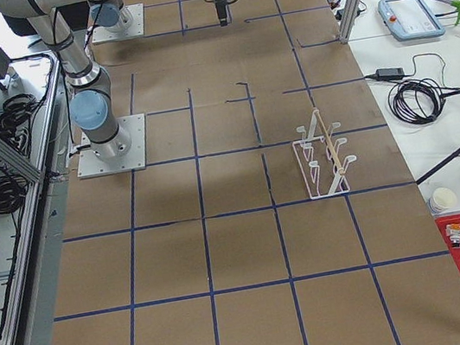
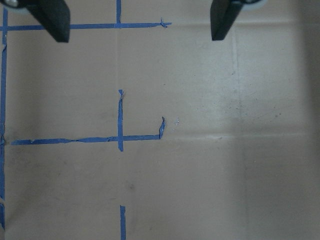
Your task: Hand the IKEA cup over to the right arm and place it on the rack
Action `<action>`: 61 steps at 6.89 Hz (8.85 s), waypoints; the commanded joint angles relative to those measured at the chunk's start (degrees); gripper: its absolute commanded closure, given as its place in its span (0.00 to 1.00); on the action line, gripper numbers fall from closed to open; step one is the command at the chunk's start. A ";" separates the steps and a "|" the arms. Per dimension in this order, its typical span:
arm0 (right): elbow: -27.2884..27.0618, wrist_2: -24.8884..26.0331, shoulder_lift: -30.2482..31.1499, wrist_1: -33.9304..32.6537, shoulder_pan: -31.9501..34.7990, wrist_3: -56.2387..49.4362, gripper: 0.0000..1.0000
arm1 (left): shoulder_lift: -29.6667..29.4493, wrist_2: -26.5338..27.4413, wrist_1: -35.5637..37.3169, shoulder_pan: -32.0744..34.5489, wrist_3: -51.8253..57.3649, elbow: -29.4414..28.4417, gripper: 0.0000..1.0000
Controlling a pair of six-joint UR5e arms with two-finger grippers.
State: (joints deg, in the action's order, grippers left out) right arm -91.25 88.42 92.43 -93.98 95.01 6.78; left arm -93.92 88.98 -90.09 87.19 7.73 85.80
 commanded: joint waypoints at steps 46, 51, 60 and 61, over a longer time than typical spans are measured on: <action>-0.07 0.26 -0.32 -0.76 0.00 -0.10 0.00 | -21.40 0.84 29.10 -14.41 13.26 8.60 1.00; -0.07 0.26 -0.32 -0.94 0.00 -0.19 0.00 | -18.32 0.93 18.75 -14.33 13.62 2.12 1.00; -0.07 0.00 -0.49 -6.04 -0.26 -0.01 0.00 | -6.28 -11.41 8.97 -13.62 19.68 -0.37 1.00; -0.07 0.00 -0.41 -6.04 -0.17 -0.01 0.00 | -6.19 -15.81 8.97 -13.45 20.47 -0.37 1.00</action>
State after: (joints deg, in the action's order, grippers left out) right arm -91.32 88.38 91.99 -99.86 94.84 6.77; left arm -100.58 78.65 -81.11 73.56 27.08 85.22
